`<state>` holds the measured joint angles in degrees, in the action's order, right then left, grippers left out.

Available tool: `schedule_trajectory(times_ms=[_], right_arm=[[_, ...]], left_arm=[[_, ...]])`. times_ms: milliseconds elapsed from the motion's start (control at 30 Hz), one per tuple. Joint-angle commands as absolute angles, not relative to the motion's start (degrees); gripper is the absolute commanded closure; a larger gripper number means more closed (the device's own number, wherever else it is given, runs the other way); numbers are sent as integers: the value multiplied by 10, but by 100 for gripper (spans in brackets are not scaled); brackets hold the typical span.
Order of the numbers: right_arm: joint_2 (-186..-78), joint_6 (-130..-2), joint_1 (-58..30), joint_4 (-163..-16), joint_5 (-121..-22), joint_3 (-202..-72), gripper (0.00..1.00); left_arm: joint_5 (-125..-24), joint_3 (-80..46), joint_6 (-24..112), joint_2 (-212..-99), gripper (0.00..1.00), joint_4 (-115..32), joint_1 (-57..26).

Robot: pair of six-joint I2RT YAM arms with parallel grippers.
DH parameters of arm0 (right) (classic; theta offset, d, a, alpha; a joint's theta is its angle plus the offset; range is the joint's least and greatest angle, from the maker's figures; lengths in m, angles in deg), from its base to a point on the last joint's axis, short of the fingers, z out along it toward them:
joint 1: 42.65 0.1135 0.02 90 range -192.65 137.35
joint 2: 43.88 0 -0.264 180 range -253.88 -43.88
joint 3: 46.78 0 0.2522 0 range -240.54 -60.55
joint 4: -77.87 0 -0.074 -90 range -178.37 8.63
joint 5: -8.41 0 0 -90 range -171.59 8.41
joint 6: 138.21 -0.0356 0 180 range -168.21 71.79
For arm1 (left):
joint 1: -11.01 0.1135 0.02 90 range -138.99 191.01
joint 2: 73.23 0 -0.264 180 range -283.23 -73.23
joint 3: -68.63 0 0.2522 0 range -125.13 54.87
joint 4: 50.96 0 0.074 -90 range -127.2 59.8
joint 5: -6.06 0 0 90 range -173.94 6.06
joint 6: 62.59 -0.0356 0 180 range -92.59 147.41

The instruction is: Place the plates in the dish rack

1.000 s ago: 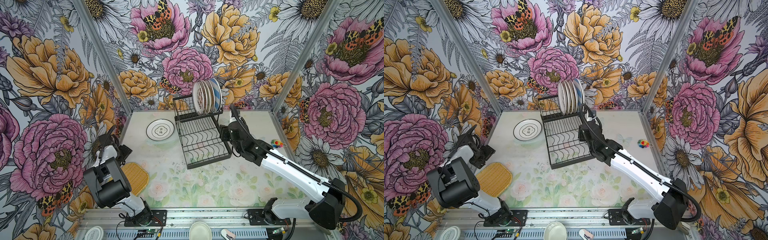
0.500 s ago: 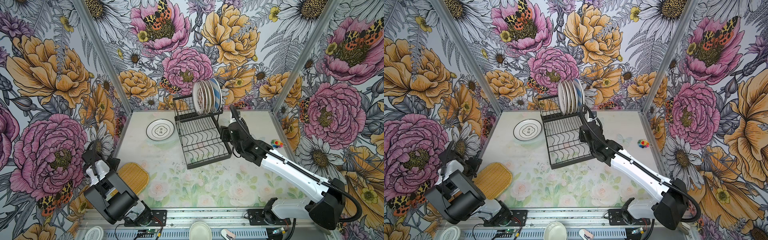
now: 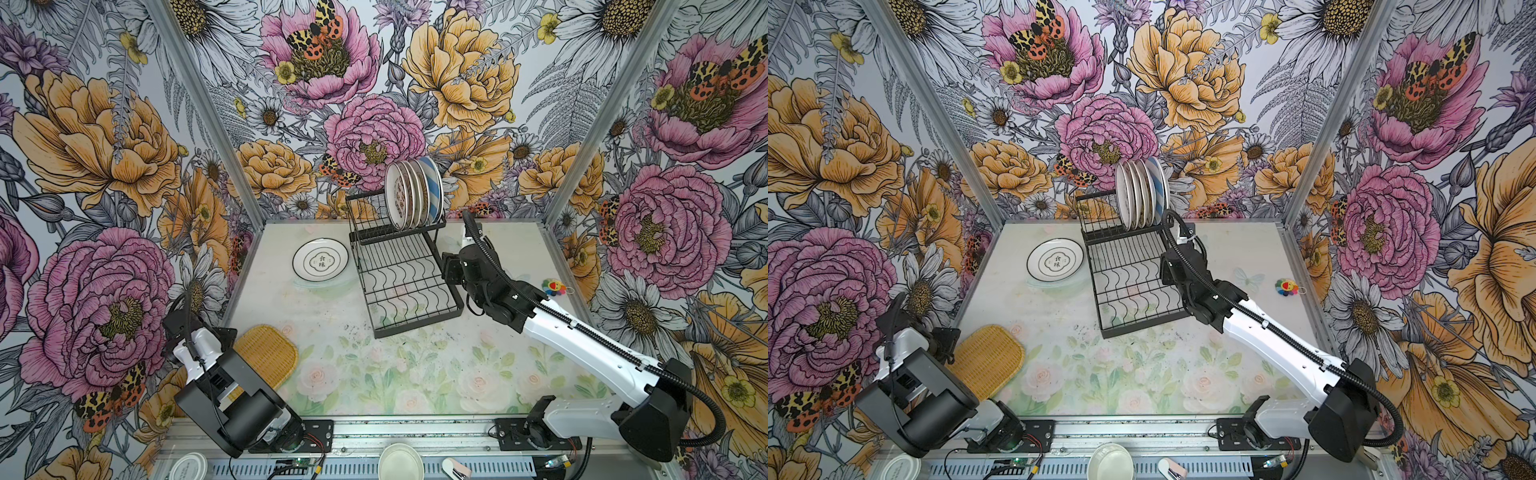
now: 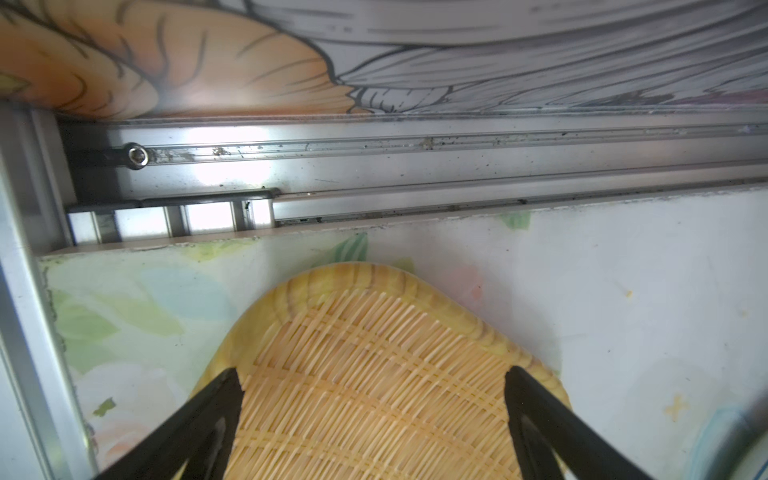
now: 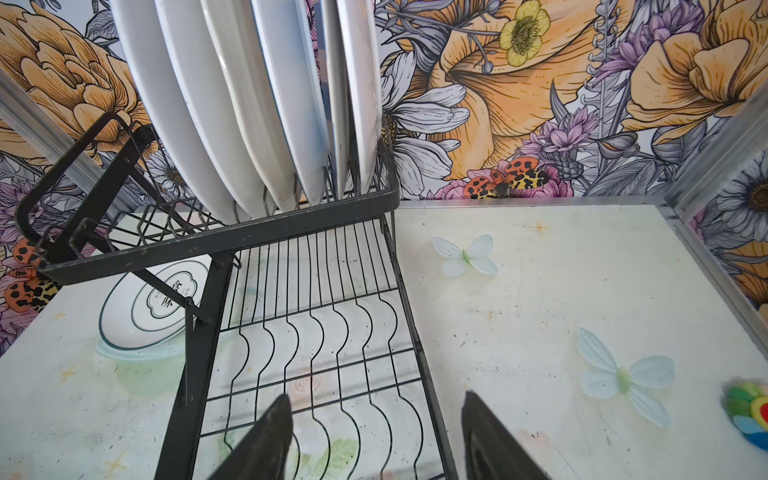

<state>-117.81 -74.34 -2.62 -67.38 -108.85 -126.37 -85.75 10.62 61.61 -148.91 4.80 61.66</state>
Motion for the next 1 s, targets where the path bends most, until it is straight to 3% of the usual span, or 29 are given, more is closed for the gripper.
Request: schedule_trajectory(times_ms=[0, 600, 967], right_arm=[[-1161, -749, -33, -677, -1086, -1262, 35], [-1134, -749, -38, -677, -1101, -1242, 35], [-1119, -747, -41, -674, -1111, -1233, 35]], left_arm=[[-891, 121, 621, -1485, 1, 57, 629], [-871, 119, 616, -1525, 1, 37, 651], [-825, 120, 600, -1538, 1, 23, 594]])
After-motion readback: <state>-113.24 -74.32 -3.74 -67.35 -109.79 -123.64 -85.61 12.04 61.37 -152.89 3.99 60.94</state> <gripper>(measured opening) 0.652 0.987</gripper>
